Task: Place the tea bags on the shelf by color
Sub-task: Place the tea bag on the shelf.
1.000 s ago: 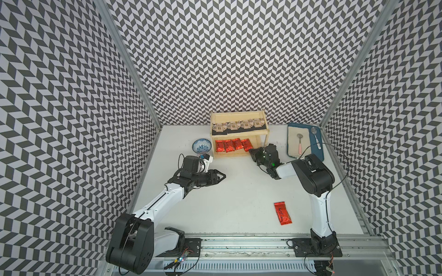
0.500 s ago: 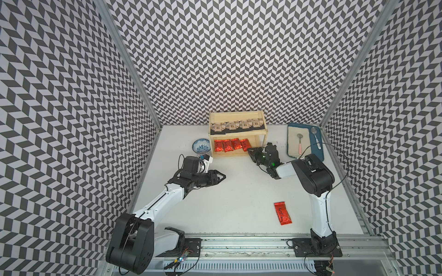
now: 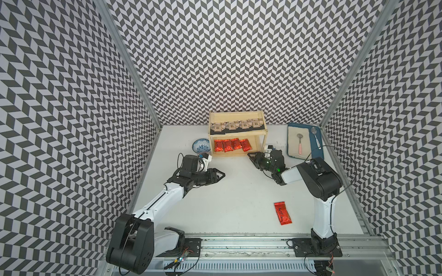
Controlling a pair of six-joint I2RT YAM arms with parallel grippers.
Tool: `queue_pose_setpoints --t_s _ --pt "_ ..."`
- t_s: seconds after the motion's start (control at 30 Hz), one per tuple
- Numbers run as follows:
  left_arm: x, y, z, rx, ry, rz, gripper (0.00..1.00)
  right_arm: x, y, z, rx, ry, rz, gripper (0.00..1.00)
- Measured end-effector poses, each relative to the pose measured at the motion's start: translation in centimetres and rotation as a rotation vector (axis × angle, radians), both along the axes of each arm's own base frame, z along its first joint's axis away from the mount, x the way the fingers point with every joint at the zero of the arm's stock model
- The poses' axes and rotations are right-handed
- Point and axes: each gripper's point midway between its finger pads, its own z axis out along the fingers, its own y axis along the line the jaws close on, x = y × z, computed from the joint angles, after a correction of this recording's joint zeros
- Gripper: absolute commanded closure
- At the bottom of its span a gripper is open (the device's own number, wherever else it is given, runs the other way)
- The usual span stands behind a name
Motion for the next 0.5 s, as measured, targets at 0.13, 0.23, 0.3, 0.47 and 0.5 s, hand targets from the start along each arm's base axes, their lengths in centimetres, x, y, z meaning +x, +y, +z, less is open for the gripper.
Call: queue_pose_setpoints --t_s 0.13,0.23,0.3,0.47,0.5 --pt "2.5 1.4 3.9 -0.019 -0.090 0.060 0.45 -2.4 -0.5 0.9 -0.026 -0.045 0.049 0.60" --pt "4.6 2.8 7.9 -0.035 -0.176 0.113 0.44 -4.2 -1.3 2.3 -0.047 -0.098 0.074 0.60" --pt "5.9 3.8 10.9 -0.040 -0.239 0.149 0.43 -5.0 -2.3 3.8 -0.062 -0.148 0.076 0.60" --pt "8.7 5.8 15.7 -0.037 -0.340 0.238 0.38 -5.6 -4.8 7.7 -0.124 -0.262 0.050 0.60" --pt "9.2 6.2 16.0 -0.035 -0.344 0.256 0.35 -5.7 -5.3 8.4 -0.147 -0.285 0.043 0.59"
